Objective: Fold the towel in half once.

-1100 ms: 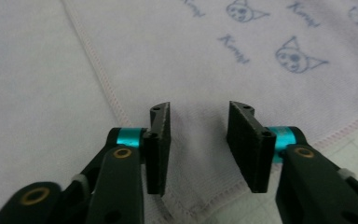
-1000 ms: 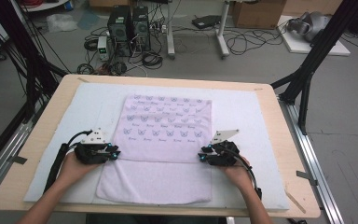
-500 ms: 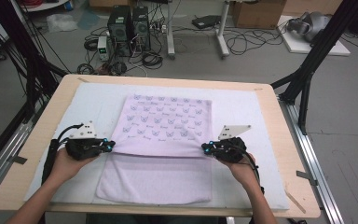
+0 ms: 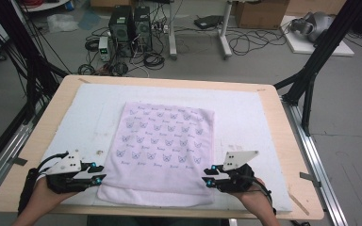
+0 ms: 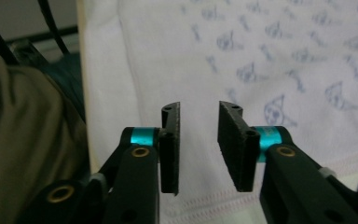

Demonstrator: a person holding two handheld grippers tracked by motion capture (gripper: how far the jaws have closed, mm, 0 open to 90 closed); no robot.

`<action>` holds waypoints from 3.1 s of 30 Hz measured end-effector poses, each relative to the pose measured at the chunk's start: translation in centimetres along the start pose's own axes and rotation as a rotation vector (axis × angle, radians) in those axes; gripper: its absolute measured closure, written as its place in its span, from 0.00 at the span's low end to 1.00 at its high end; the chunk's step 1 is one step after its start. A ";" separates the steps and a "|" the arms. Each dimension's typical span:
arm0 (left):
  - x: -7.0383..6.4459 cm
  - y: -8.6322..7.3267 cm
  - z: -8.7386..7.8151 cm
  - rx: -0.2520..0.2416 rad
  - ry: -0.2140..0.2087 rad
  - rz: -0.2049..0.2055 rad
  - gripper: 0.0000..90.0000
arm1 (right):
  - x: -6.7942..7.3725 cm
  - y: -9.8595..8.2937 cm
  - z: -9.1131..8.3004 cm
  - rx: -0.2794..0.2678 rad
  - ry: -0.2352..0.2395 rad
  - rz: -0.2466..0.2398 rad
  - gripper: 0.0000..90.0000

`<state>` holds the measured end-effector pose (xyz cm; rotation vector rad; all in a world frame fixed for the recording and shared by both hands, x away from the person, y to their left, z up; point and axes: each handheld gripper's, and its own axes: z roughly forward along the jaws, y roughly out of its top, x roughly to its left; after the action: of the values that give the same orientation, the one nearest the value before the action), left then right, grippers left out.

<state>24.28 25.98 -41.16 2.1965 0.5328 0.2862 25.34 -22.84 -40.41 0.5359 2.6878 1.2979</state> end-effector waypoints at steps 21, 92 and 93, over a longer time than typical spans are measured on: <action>-1.5 0.7 -0.8 -0.037 -0.020 0.037 0.98 | 1.0 -0.6 0.5 -0.005 0.026 -0.011 0.98; -4.7 -1.7 0.6 0.028 -0.121 0.050 0.76 | 3.0 -3.3 0.7 0.022 0.253 -0.021 0.70; -4.5 -1.6 0.5 0.017 -0.112 0.042 0.74 | 2.7 -3.1 0.5 0.001 0.253 -0.013 0.67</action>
<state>20.10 24.42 -42.80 2.2278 0.4293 0.1806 22.09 -23.27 -42.96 0.3759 2.8854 1.4501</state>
